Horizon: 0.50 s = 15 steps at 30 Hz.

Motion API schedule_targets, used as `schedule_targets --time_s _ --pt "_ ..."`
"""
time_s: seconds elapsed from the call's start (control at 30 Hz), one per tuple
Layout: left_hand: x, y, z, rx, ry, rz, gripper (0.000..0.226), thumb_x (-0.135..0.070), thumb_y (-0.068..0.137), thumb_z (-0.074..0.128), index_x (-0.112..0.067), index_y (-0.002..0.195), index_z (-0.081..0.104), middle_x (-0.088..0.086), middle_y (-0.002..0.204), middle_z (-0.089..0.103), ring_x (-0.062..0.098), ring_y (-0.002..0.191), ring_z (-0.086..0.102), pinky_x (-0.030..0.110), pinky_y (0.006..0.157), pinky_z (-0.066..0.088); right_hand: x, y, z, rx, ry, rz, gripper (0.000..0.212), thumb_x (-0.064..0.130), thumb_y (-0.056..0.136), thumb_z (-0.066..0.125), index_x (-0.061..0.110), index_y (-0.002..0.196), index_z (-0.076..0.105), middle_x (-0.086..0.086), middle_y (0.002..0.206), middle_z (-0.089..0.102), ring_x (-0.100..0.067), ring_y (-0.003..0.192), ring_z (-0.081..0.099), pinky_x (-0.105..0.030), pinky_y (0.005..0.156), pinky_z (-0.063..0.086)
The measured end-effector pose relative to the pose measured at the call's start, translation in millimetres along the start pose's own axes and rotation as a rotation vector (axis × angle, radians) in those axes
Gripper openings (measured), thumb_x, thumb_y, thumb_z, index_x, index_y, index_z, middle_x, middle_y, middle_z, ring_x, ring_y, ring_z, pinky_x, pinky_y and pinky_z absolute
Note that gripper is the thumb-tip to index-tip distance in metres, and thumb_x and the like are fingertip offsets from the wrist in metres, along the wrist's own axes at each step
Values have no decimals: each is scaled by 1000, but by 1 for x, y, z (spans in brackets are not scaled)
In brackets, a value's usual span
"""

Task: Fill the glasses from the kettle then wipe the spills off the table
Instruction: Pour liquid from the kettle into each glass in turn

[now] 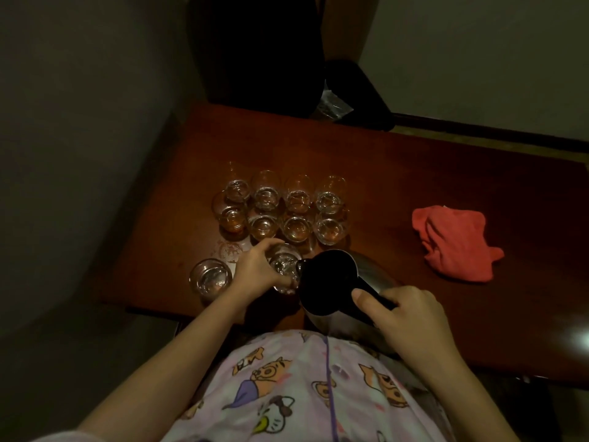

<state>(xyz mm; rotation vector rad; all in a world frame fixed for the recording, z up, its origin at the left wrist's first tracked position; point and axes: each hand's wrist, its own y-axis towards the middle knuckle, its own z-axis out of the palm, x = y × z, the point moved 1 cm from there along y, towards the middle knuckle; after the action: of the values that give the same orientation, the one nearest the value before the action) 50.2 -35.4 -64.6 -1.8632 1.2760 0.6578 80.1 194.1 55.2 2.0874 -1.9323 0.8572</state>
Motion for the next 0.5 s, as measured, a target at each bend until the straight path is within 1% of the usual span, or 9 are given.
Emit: schedule_targets --time_s 0.1,0.17,0.23,0.37,0.5 --pt "1 0 1 6 -10 -12 80 -17 47 89 -24 120 57 -7 107 60 13 95 59 29 85 51 -1 -2 0 1 18 1 56 55 78 55 12 43 45 0 36 37 -13 34 34 -23 42 20" --pt "0 0 2 5 -13 -18 81 -17 47 89 -24 120 57 -10 105 57 11 98 56 27 85 49 -4 -2 0 3 33 3 58 55 78 55 7 46 51 0 37 40 -13 35 36 -26 44 23" --pt "0 0 3 3 -13 -23 80 -16 47 90 -24 120 57 -11 104 55 10 99 54 25 85 46 -7 -1 1 -4 42 3 59 55 78 56 3 50 55 -1 39 42 -16 37 39 -28 45 24" --pt "1 0 5 11 -18 -28 81 -17 47 90 -25 120 56 -6 110 59 9 102 51 25 86 44 -9 -1 1 -12 43 -17 59 53 78 57 1 51 54 -1 39 41 -16 37 37 -28 45 23" --pt "0 2 5 11 -21 -36 83 -18 47 89 -24 122 55 -4 115 59 13 107 54 31 91 48 -12 -2 2 -44 63 -19 60 54 78 59 4 46 51 -1 39 42 -16 38 37 -28 45 23"
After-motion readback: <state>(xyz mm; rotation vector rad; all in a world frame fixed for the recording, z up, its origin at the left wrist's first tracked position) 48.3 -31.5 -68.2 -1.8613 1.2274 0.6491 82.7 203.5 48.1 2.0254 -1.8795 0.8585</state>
